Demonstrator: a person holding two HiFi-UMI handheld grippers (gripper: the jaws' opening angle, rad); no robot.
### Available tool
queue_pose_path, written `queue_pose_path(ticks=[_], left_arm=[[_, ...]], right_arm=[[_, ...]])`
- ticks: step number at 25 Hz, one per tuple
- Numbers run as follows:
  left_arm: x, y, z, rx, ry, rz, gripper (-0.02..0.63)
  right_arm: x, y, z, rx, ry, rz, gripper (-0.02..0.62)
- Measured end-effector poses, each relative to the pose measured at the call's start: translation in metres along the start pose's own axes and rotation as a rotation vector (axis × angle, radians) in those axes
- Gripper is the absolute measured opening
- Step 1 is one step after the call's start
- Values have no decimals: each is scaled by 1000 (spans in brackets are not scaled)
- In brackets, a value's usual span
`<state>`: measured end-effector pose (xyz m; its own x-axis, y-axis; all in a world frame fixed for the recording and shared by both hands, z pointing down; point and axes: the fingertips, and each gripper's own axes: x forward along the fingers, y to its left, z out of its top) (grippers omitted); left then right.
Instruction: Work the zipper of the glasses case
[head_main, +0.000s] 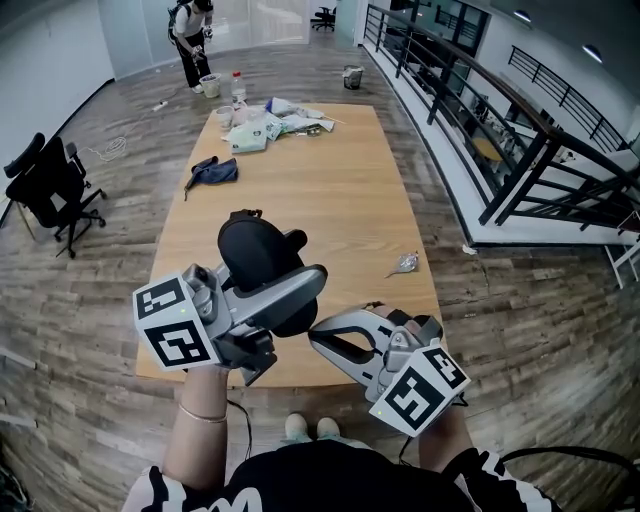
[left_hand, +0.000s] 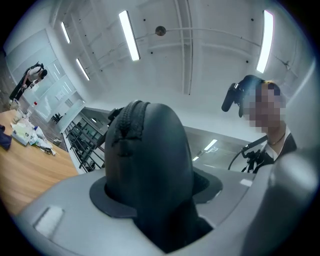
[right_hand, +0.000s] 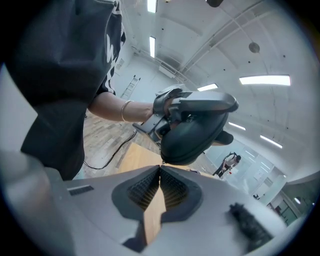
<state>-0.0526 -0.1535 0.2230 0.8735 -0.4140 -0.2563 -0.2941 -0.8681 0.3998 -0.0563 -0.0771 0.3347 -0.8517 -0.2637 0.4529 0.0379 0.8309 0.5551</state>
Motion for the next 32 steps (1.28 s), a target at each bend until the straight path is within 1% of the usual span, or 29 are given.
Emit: queue_pose_path(ticks=[2, 5, 8, 10, 13, 14, 16, 18, 19, 20, 22, 23, 25, 27, 29, 31, 32], left_arm=[[-1, 0, -2, -15, -3, -4, 288], [-3, 2, -13, -21, 20, 7, 291], [-6, 10, -33, -64, 51, 29, 293], [-12, 18, -44, -113, 36, 48, 291], [-23, 29, -53, -197, -22, 58, 291], [-25, 34, -59, -213, -15, 64, 291], [-27, 45, -84, -226, 59, 83, 291], [-26, 55, -119, -230, 145, 110, 291], [-26, 60, -137, -233, 175, 125, 291], [-26, 65, -154, -237, 196, 136, 291], [-26, 76, -186, -257, 209, 143, 291], [-26, 81, -199, -275, 201, 144, 300], [-28, 91, -217, -305, 181, 163, 288], [-34, 100, -229, -297, 199, 212, 287], [-41, 107, -230, -244, 211, 292, 287], [-48, 113, -213, -144, 160, 407, 285], [-52, 115, -198, -73, 120, 471, 285]], right_arm=[[0, 2, 0, 4, -4, 3, 6], [2, 10, -4, 2, 5, 6, 6], [8, 22, -15, 33, 27, 4, 8], [9, 29, -26, 107, 5, -24, 8], [2, 32, -36, 259, -73, -48, 9], [1, 32, -42, 283, -73, -55, 9], [2, 29, -58, 267, -6, -103, 11], [3, 20, -76, 214, 96, -197, 9], [5, 15, -84, 206, 132, -245, 9], [6, 11, -91, 224, 151, -285, 9], [11, 9, -103, 313, 156, -329, 9], [13, 12, -109, 356, 162, -333, 9], [17, 19, -121, 399, 189, -322, 9], [19, 25, -129, 413, 216, -316, 9], [15, 21, -133, 442, 217, -358, 9], [6, 6, -129, 498, 155, -456, 9], [0, -5, -123, 530, 103, -516, 9]])
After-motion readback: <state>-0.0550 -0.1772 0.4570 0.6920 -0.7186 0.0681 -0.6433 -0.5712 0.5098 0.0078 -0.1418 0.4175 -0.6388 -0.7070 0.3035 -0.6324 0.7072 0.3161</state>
